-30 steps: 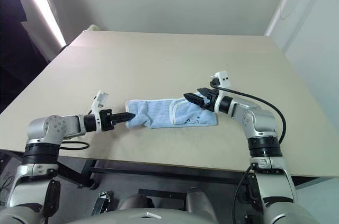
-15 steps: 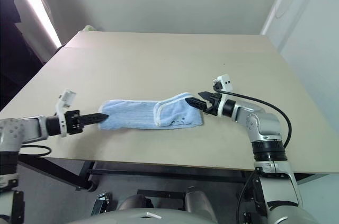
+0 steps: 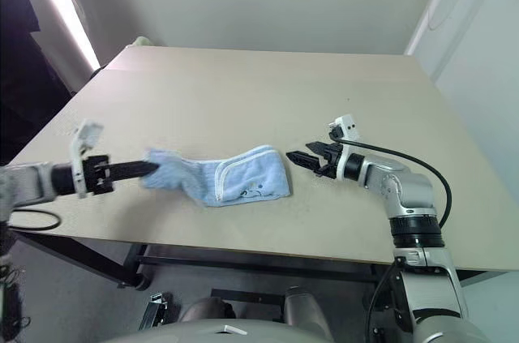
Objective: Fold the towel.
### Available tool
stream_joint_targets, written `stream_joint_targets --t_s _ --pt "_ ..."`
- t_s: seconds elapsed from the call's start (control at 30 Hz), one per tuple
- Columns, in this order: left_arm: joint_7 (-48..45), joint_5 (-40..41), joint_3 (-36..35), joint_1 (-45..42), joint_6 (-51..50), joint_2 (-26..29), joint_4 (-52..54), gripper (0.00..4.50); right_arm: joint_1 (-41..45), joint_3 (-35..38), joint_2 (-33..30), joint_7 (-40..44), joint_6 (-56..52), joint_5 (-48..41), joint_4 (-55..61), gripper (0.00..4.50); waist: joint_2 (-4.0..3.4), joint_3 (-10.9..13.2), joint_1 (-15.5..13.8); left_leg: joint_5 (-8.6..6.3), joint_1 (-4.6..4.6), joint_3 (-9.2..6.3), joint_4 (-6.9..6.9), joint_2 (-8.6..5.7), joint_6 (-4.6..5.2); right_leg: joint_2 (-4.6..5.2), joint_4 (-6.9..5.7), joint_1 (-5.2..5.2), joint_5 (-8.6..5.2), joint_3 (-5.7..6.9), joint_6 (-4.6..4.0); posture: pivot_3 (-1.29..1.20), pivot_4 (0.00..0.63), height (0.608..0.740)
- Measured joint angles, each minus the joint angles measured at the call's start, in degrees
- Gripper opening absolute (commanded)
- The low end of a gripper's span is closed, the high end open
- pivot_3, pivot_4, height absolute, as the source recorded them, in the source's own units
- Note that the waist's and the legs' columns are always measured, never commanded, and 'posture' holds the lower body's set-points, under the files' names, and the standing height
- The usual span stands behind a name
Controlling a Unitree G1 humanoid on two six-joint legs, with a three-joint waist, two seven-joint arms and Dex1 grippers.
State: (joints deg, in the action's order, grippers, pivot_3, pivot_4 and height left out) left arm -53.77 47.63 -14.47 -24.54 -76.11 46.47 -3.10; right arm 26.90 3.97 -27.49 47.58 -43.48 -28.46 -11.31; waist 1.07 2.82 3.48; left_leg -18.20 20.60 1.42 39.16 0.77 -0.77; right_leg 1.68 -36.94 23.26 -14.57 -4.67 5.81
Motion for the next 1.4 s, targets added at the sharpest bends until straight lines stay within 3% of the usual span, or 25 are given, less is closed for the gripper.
stream_joint_targets --t_s 0.23,0.6,0.73,0.93,1.23,1.4 --pt "4.01 -0.21 5.82 -11.15 -2.33 -8.48 -3.96 0.02 -1.48 2.17 -0.62 -1.63 -0.05 -0.04 0.44 4.50 -0.01 0.02 0.52 0.00 0.03 -0.03 -0.07 -0.09 0.00 -0.10 -0.04 0.08 0.02 -0.01 0.09 0.00 0.000 0.716" --pt "10.17 -10.20 18.40 -22.01 2.01 -25.69 -19.57 0.02 -4.60 5.18 -0.46 -5.94 -0.50 -0.51 2.46 4.50 0.01 0.03 0.42 0.00 0.10 -0.05 -0.07 -0.17 0.01 -0.11 -0.01 0.12 0.00 -0.05 0.13 0.00 0.000 0.716" --pt "16.99 -14.23 16.96 -23.57 5.36 -31.54 -27.50 0.02 -6.07 5.94 -0.45 -7.40 -0.71 -0.97 3.50 4.50 0.03 0.04 0.39 0.00 0.08 -0.04 -0.05 -0.17 0.01 -0.10 -0.03 0.11 0.00 -0.06 0.13 0.00 0.000 0.716" --pt "20.14 -14.24 12.98 -25.07 3.57 -36.82 -29.47 0.02 -7.86 6.60 -0.45 -8.83 -1.19 -1.30 4.52 4.50 0.03 0.05 0.21 0.00 0.19 -0.05 -0.04 -0.21 0.01 -0.07 0.00 0.15 0.00 -0.05 0.15 0.00 0.000 0.716" --pt "20.22 -13.26 12.69 -25.08 0.44 -39.76 -26.26 0.02 -7.79 6.59 -0.45 -9.92 -1.16 -1.13 4.42 4.50 0.03 0.04 0.34 0.00 0.26 -0.08 -0.04 -0.22 0.01 -0.09 -0.01 0.22 0.00 -0.04 0.15 0.00 0.000 0.716" --pt "20.19 -14.30 13.16 -24.67 3.08 -40.23 -26.56 1.42 -7.42 6.56 -0.46 -10.02 -1.12 -0.98 4.20 4.50 0.03 0.05 0.30 0.00 0.27 -0.07 -0.04 -0.23 0.01 -0.09 0.00 0.21 0.00 -0.04 0.15 0.00 0.000 0.716"
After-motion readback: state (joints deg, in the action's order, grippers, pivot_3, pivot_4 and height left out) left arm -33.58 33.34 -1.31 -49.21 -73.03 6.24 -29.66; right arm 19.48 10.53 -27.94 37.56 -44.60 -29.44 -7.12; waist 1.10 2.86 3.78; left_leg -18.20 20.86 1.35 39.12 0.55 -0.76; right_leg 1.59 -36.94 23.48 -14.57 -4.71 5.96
